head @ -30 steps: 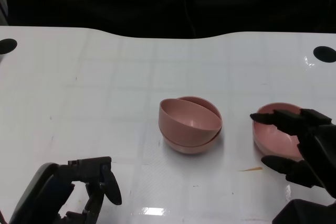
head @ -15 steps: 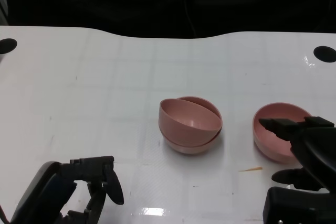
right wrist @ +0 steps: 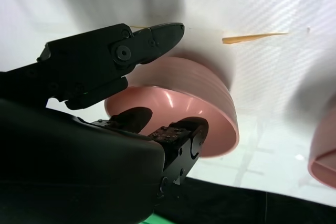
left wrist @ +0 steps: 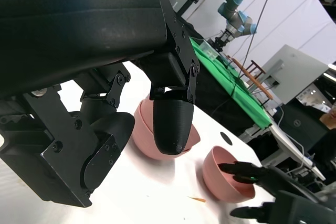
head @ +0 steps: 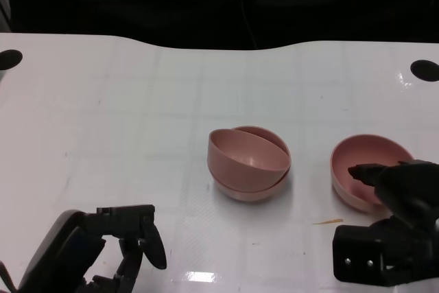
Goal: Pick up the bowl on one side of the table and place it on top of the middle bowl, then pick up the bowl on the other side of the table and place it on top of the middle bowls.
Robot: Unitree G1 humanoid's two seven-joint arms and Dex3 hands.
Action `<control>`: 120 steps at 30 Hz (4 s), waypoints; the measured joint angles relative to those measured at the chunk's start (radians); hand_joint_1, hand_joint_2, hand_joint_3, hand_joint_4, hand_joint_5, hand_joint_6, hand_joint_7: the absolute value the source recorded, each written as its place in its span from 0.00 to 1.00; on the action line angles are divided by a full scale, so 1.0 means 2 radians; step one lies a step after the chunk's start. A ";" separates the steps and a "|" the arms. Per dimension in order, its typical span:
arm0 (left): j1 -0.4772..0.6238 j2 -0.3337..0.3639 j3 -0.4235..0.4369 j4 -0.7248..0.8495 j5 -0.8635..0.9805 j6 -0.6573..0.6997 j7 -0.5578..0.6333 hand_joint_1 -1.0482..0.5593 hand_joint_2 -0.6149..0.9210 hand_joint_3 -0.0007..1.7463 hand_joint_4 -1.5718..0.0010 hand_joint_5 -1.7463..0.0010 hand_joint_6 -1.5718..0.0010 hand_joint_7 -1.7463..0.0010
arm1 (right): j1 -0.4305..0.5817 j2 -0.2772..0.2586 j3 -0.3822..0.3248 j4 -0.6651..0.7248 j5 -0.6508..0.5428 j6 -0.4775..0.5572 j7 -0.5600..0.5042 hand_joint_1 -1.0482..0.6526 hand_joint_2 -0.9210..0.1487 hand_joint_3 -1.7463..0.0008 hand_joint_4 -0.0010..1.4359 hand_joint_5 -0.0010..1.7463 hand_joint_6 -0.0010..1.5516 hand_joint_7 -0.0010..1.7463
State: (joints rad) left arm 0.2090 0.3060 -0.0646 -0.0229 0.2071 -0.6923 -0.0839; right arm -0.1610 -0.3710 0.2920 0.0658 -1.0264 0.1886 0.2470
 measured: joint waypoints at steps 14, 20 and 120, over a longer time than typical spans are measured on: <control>-0.002 -0.001 0.001 0.001 0.000 -0.005 -0.005 0.72 0.49 0.97 0.41 0.08 0.41 0.21 | -0.126 -0.008 0.060 0.234 0.025 -0.096 -0.159 0.48 0.00 0.96 0.57 0.89 0.65 0.06; -0.002 -0.001 0.001 0.002 -0.001 -0.006 -0.005 0.74 0.50 0.96 0.41 0.08 0.41 0.21 | -0.128 -0.010 0.067 0.252 0.034 -0.133 -0.257 0.49 0.01 0.97 0.60 0.99 0.81 0.08; -0.014 0.001 0.001 0.015 0.000 0.002 -0.023 0.74 0.48 0.97 0.42 0.04 0.42 0.19 | 0.023 -0.028 -0.043 -0.009 0.295 -0.411 -0.066 0.30 0.00 0.93 0.02 0.43 0.21 0.05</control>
State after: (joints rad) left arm 0.1820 0.3089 -0.0622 0.0072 0.2073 -0.6883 -0.1292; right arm -0.1158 -0.4260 0.2066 0.0476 -0.4359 -0.6326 0.1153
